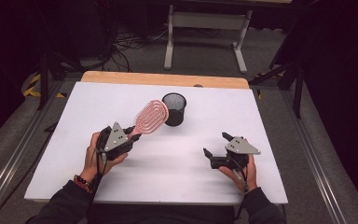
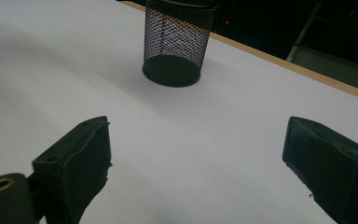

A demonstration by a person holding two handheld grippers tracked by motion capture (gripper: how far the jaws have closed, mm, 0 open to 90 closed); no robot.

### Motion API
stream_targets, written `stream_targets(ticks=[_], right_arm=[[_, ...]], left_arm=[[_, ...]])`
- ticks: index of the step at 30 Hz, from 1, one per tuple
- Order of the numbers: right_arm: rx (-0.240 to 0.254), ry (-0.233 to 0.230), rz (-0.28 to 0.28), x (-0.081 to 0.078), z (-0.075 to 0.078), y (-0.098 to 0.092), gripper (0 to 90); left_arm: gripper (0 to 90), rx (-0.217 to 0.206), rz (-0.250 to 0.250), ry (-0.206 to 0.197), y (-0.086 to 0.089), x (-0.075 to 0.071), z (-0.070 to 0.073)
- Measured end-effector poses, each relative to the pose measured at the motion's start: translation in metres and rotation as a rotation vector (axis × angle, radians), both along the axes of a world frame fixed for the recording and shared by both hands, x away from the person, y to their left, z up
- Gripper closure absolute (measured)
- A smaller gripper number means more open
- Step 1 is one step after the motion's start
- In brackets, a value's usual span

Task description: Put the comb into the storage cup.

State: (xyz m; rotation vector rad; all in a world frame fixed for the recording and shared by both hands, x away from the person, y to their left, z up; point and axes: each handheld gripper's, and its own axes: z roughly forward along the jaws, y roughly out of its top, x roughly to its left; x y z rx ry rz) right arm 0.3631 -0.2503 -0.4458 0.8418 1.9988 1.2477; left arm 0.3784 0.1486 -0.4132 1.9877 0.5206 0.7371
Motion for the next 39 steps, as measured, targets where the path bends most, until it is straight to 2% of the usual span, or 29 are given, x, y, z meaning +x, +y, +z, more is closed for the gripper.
stream_targets(ticks=[11,24,34,35,37,39], right_arm=[[0.011,-0.006,-0.012,0.001,0.000,-0.001,8.2],[0.024,-0.001,-0.020,0.004,0.003,-0.003,7.7],[0.097,-0.016,-0.025,0.008,0.030,0.002,7.1],[0.126,-0.019,-0.019,0.009,0.037,0.004,6.9],[0.133,-0.026,-0.013,0.010,0.044,0.008,6.8],[0.143,-0.038,0.015,0.012,0.053,0.016,6.8]], left_arm=[[69.8,-0.109,-0.020,-0.067,-0.004,0.002,0.004],[69.8,-0.161,-0.025,-0.096,-0.011,0.007,0.004],[69.8,-0.183,-0.039,-0.103,-0.016,0.010,0.003],[69.8,-0.185,-0.040,-0.106,-0.018,0.011,0.002],[69.8,-0.189,-0.043,-0.103,-0.019,0.012,0.002],[69.8,-0.192,-0.046,-0.108,-0.021,0.014,0.002]])
